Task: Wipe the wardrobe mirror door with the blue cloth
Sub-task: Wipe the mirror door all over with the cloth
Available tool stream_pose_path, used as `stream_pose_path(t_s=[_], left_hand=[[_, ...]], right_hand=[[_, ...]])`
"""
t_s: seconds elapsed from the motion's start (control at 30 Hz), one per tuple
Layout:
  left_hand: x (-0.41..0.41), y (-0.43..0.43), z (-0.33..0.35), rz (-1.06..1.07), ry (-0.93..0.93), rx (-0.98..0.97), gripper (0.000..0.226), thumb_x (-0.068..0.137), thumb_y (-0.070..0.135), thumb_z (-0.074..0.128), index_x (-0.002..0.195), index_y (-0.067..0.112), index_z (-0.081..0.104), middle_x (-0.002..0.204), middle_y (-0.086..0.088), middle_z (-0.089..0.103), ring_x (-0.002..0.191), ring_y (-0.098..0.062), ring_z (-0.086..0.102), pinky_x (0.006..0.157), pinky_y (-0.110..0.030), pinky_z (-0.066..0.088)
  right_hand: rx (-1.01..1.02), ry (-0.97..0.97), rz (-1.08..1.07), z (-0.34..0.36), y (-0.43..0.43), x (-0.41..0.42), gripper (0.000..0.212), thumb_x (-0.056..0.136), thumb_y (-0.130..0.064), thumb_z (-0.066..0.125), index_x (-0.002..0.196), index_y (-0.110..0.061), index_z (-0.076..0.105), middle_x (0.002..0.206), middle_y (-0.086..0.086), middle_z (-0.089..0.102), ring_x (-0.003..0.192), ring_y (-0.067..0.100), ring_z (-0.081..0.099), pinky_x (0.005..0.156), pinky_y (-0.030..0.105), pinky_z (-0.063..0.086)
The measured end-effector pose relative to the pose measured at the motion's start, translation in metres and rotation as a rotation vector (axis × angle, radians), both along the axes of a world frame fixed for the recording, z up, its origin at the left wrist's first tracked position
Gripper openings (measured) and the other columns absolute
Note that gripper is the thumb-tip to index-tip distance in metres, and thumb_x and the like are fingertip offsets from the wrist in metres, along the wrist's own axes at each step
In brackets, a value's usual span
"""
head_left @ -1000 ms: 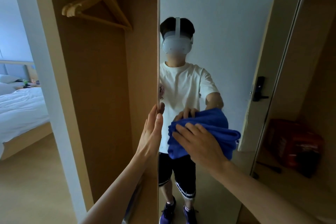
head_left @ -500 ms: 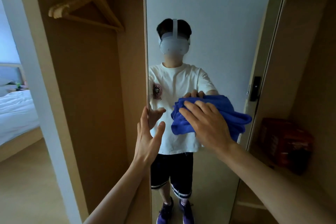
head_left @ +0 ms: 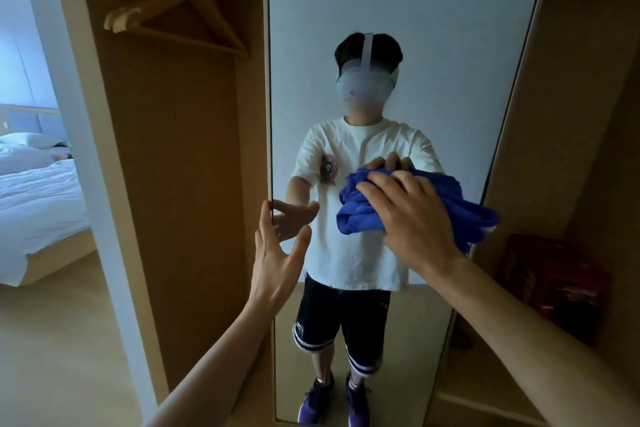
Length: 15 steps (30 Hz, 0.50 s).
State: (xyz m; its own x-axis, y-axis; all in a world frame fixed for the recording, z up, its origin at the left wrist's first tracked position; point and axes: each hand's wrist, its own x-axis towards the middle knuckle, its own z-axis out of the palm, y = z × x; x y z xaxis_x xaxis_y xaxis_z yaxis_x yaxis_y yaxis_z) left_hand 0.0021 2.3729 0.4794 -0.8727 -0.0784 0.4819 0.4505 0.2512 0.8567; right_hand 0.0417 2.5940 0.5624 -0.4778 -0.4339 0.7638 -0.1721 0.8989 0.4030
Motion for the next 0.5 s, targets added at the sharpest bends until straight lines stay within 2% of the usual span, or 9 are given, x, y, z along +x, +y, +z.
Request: stream_pose_path(t_s=[0.07, 0.13, 0.3, 0.43, 0.5], left_hand=[[0.001, 0.004, 0.001, 0.031, -0.006, 0.014, 0.096, 0.085, 0.068, 0.054, 0.163, 0.038, 0.007, 0.155, 0.008, 0.031, 0.106, 0.017, 0.045, 0.098, -0.032, 0.043], [0.001, 0.008, 0.0, 0.05, -0.009, 0.027, 0.095, 0.085, 0.068, 0.053, 0.163, 0.04, 0.007, 0.162, 0.003, 0.028, 0.106, 0.012, 0.046, 0.096, -0.033, 0.044], [0.003, 0.014, -0.004, 0.079, -0.021, 0.006, 0.092, 0.085, 0.068, 0.053, 0.161, 0.045, 0.004, 0.169, 0.003, 0.017, 0.144, -0.018, 0.037, 0.106, -0.043, 0.041], [0.005, 0.012, -0.006, 0.11, -0.032, -0.02, 0.094, 0.085, 0.067, 0.052, 0.161, 0.044, 0.003, 0.171, 0.002, 0.012, 0.151, -0.026, 0.03, 0.11, -0.052, 0.039], [0.006, 0.011, -0.008, 0.116, -0.039, -0.023, 0.094, 0.084, 0.069, 0.053, 0.161, 0.045, 0.004, 0.171, 0.002, 0.014, 0.151, -0.027, 0.032, 0.111, -0.053, 0.039]], right_hand=[[-0.016, 0.018, 0.001, 0.002, 0.002, 0.0, 0.048, 0.085, -0.004, 0.039, 0.128, -0.012, 0.06, 0.131, 0.006, 0.061, 0.11, 0.032, 0.055, 0.092, 0.044, 0.041], [-0.001, 0.025, 0.011, -0.017, 0.005, -0.001, 0.045, 0.088, -0.004, 0.042, 0.127, -0.012, 0.062, 0.132, 0.007, 0.061, 0.109, 0.032, 0.056, 0.092, 0.046, 0.042], [0.114, -0.074, 0.053, -0.075, 0.023, 0.0, 0.05, 0.081, -0.005, 0.067, 0.13, -0.013, 0.061, 0.135, 0.009, 0.061, 0.109, 0.032, 0.058, 0.095, 0.047, 0.046], [0.131, -0.107, 0.071, -0.075, 0.022, -0.001, 0.051, 0.081, -0.008, 0.072, 0.131, -0.013, 0.061, 0.131, 0.008, 0.063, 0.108, 0.032, 0.06, 0.093, 0.047, 0.049], [0.103, -0.075, 0.086, -0.059, 0.024, 0.0, 0.045, 0.085, -0.005, 0.064, 0.129, -0.012, 0.061, 0.13, 0.008, 0.062, 0.107, 0.032, 0.06, 0.09, 0.046, 0.048]])
